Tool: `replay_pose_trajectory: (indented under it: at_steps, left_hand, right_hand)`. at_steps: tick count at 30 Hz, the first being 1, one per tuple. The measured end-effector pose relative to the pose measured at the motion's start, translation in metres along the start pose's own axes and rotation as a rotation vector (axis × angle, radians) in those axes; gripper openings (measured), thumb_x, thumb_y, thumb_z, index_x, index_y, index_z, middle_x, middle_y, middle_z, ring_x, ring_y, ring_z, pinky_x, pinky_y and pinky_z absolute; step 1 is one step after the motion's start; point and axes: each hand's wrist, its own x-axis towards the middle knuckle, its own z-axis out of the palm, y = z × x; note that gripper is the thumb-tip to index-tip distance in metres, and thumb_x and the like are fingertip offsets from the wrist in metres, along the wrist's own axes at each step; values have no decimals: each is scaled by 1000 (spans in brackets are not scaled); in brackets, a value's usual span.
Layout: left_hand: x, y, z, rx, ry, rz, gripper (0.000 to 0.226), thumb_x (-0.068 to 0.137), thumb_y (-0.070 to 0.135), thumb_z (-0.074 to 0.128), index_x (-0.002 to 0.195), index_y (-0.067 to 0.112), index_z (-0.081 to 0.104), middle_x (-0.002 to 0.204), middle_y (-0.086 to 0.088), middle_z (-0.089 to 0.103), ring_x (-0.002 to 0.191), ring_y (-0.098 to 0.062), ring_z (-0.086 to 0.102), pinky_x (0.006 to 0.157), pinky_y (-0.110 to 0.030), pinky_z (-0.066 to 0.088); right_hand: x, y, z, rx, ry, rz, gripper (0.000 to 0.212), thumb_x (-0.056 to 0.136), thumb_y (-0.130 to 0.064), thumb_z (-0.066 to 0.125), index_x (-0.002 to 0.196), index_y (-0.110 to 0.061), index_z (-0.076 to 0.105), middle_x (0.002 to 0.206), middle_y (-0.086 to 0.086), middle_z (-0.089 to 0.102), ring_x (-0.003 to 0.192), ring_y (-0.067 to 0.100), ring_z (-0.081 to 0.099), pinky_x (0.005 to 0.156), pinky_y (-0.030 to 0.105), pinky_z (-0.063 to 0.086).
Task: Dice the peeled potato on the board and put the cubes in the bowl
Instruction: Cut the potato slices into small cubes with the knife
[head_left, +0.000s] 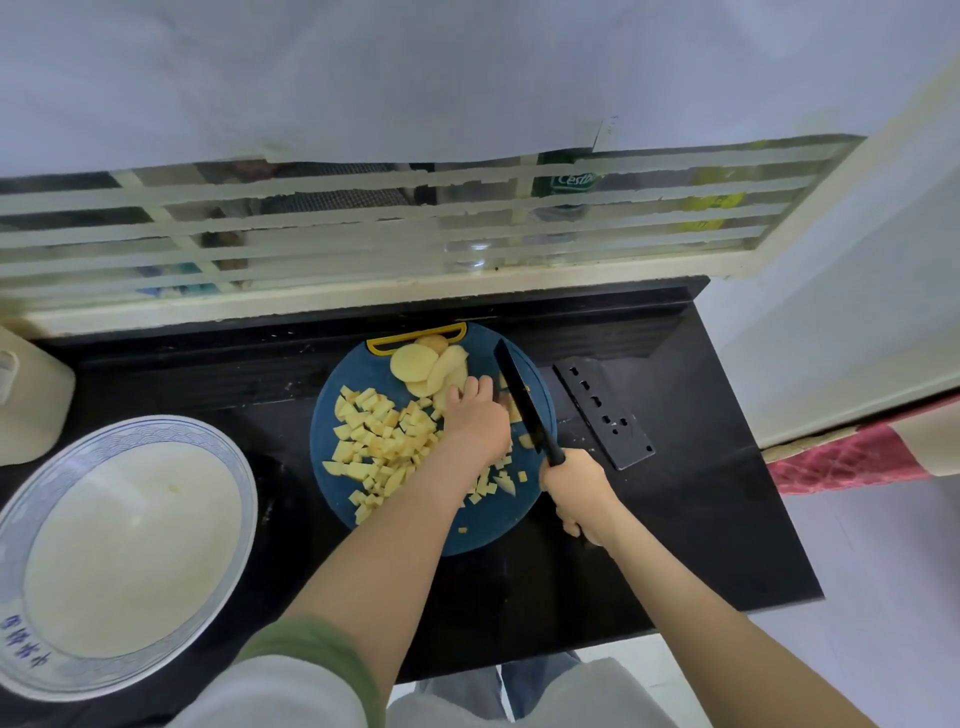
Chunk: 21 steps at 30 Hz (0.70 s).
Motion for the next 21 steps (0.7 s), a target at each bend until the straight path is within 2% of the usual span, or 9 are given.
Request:
replay_pose_trajectory:
  at_steps: [5,10,15,17,21]
  left_hand:
    - [-11,-14,-1,-140,58,-6,56,91,19,45,147,24,35,141,-6,34,131,-27,25,104,-43,24]
    - [-16,-27,0,-248,112,-26,49,97,20,39,146,25,34,142,-2,38,131,-23,27,103,-41,21]
    - [-25,-27,8,-190,173,188,52,93,7,40,141,28,41,139,6,43,129,-19,32,104,-41,17]
    - [-27,-22,13,-163,179,245,51,93,7,41,140,27,42,141,7,43,128,-18,33,102,-40,16]
    - [-28,-18,23,-62,183,343,49,93,10,44,140,23,42,141,5,43,129,-18,33,104,-39,18]
  right_hand:
    - [2,-12,-13,-11,76,-95,18,92,-13,41,79,-10,53,65,6,46,48,17,35,41,25,30]
    - [18,-10,-16,-78,104,-104,19,94,-18,44,88,-9,60,72,8,57,53,20,44,44,27,37]
    - [24,-4,-9,-38,72,-86,16,95,-15,45,88,-9,59,67,6,52,51,17,43,45,28,35]
    - [21,-2,-3,33,39,-46,13,92,-9,45,83,-9,54,64,6,46,47,16,38,43,26,32]
    - [12,0,1,149,-100,11,7,87,-3,43,86,-7,49,56,7,34,34,15,27,37,20,26]
